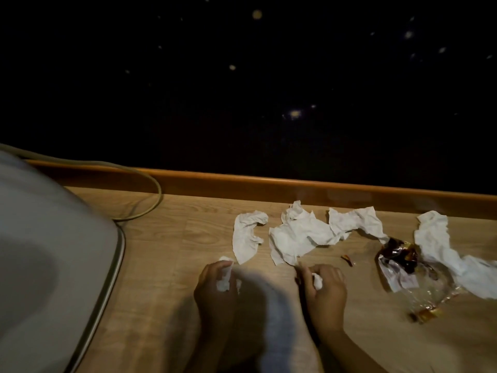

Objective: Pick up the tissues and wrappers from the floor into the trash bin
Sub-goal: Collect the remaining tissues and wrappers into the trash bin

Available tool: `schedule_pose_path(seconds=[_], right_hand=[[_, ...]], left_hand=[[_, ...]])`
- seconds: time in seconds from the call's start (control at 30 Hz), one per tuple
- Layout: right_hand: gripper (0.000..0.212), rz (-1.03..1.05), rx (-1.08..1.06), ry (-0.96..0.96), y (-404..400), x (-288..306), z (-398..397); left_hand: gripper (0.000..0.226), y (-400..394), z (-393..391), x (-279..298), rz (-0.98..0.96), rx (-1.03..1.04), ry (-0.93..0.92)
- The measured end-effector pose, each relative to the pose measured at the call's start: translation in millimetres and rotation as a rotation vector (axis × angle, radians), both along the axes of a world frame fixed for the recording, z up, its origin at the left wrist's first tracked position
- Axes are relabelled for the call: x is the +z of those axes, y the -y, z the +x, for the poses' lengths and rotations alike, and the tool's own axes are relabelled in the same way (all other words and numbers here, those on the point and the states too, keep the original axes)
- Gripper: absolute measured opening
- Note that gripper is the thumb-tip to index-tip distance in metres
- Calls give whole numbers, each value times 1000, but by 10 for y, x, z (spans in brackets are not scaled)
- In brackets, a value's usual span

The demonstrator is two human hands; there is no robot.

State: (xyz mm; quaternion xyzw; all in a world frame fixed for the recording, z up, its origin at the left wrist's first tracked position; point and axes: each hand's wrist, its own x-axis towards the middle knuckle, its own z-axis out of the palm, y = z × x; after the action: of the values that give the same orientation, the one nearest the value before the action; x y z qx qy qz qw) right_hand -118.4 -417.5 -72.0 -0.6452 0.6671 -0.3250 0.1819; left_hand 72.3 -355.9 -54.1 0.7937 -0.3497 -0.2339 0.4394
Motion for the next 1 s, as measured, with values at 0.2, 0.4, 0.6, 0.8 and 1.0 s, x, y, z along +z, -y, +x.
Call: schedule_pose_path(seconds=[0.2, 0.4, 0.6, 0.8, 1.0], right_hand=[[14, -20, 29, 64, 448, 246, 123], [19, 57, 335, -92, 519, 121, 299], [13, 135, 400, -224, 319, -62, 244], [36, 79, 351, 41, 205, 119, 94], [26, -37, 156, 156, 288, 341, -31]], left_hand=[[33, 544, -223, 63, 51, 145, 291], [53, 666, -104, -237, -160, -292, 318], [51, 579, -101, -310, 4, -375, 319], [37, 476, -215, -497, 323, -121, 64], [47, 554, -313, -134, 195, -113, 33]])
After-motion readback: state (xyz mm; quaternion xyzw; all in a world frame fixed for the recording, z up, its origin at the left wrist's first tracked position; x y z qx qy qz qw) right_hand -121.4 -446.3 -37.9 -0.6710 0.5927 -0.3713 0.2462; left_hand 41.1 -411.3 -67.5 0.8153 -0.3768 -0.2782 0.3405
